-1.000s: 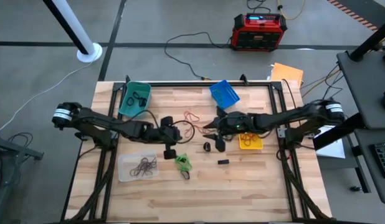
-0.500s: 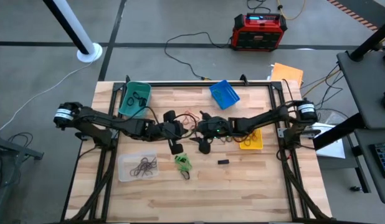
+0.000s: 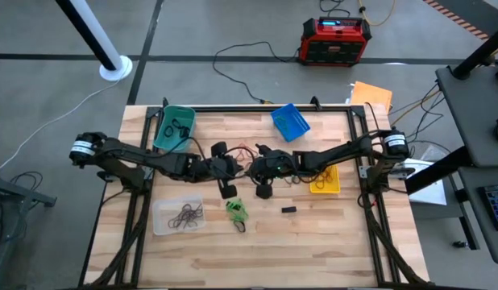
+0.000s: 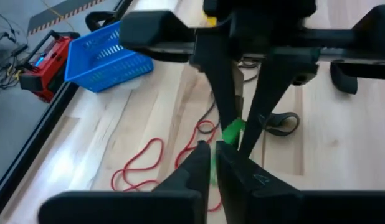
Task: Sort rubber bands into baskets
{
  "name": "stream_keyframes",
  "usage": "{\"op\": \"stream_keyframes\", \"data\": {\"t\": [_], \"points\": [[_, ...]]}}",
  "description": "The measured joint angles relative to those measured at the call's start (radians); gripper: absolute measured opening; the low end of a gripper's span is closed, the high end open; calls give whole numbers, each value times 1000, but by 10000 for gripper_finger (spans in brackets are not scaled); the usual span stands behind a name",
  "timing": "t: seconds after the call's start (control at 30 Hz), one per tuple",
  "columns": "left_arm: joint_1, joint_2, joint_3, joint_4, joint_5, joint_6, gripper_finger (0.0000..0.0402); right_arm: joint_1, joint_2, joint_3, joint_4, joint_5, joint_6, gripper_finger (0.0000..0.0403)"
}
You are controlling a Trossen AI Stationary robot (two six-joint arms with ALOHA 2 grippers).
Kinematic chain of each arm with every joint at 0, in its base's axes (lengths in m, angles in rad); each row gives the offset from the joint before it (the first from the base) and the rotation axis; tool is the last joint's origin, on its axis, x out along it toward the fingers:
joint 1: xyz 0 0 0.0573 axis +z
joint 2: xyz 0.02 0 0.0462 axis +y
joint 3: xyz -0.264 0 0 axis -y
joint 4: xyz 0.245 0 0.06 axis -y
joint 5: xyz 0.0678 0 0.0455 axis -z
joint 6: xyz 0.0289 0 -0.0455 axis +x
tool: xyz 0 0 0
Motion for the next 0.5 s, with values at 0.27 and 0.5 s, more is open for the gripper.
{"op": "stream_keyframes", "data": {"t": [0.27, 0.5], "points": [[8, 0, -1, -59, -35, -2, 105, -51, -58, 11, -193, 55, -17, 9], [10, 0, -1, -74, -58, 22, 163, -237, -101, 140, -663, 360, -21, 9]]}}
